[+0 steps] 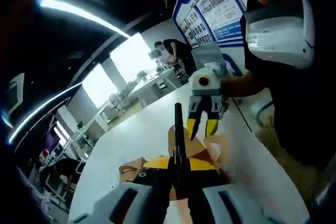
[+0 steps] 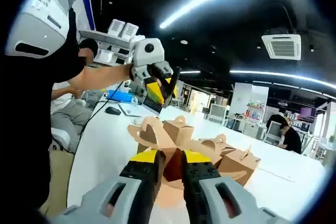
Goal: Pick up one paper box from the group, open the paper box, and remove the item inside
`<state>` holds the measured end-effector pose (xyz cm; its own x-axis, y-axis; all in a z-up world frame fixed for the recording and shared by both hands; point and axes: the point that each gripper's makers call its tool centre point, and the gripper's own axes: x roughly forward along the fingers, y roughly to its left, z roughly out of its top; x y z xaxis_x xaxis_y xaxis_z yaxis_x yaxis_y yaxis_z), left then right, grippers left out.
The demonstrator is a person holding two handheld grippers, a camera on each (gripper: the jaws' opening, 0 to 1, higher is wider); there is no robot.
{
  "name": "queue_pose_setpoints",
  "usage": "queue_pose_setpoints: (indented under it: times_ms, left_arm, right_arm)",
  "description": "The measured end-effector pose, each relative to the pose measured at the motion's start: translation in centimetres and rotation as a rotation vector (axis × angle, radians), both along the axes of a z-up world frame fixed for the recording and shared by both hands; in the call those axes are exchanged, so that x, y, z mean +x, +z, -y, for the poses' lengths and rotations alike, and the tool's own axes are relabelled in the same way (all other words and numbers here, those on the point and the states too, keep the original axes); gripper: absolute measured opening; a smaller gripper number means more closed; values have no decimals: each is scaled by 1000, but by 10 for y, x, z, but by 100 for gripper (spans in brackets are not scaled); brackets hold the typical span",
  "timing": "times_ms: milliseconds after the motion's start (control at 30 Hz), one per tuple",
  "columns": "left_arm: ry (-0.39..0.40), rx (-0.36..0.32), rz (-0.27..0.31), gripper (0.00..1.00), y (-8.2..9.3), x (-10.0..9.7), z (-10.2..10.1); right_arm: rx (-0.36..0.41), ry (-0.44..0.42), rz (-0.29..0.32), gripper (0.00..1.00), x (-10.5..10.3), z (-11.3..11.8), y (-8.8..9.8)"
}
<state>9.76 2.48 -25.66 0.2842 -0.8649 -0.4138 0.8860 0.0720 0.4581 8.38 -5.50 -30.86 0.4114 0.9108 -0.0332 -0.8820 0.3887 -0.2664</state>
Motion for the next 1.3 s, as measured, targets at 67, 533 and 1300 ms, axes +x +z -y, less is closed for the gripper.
queue_pose_setpoints:
  times_ms: [67,533,1300]
  left_arm:
    - [18,-39,-1,12,3,-4,-3]
    - [210,-329,-152,12,-7,-15,-16]
    - [481,-768,-37,13,14,-43,-67]
  right_arm:
    - [23,-1,-6,19,-2,2,4]
    - [153,-71,-67,22,-5,19,20]
    - [351,-149,-117,27,6,51,28]
